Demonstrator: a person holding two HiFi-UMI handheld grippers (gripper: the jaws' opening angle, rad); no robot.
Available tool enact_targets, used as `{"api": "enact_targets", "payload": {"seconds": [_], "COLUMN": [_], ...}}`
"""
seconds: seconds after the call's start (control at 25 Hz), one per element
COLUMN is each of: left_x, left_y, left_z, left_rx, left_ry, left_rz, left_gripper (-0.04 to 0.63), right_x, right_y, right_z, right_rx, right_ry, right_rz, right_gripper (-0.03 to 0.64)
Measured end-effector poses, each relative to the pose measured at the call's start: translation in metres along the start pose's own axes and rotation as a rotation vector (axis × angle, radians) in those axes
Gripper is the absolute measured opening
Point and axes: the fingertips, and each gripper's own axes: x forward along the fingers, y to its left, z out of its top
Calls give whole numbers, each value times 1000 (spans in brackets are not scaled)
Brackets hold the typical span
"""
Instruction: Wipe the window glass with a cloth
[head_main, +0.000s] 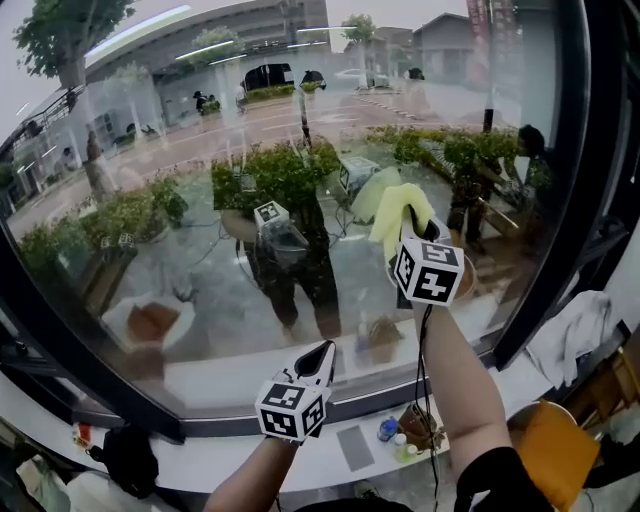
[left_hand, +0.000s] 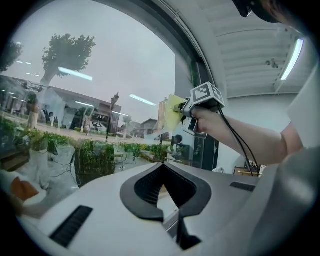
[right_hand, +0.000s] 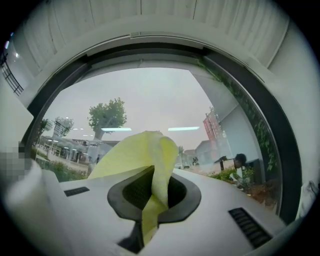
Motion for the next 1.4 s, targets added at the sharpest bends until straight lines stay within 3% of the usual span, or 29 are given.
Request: {"api": "enact_targets", "payload": {"seconds": [0.2, 0.6, 1.04, 1.4], "left_x": [42, 98, 114, 110], "left_y": [-33, -72, -66, -63], "left_z": [-6, -8, -5, -5], "left_rx": [5, 4, -7, -7], "left_ry": [3, 13, 23, 16], "left_rz": [-41, -108, -131, -112], "left_gripper": [6, 6, 6, 6], "right_x": [0, -1, 3, 4], "right_y": [-72, -172, -189, -194], "right_z": [-9, -22, -21, -25], "right_rx": [-1, 6, -54, -37], "right_ry": [0, 22, 9, 13], "right_rz": [-53, -162, -222, -225], "right_gripper": [32, 32, 32, 32]}}
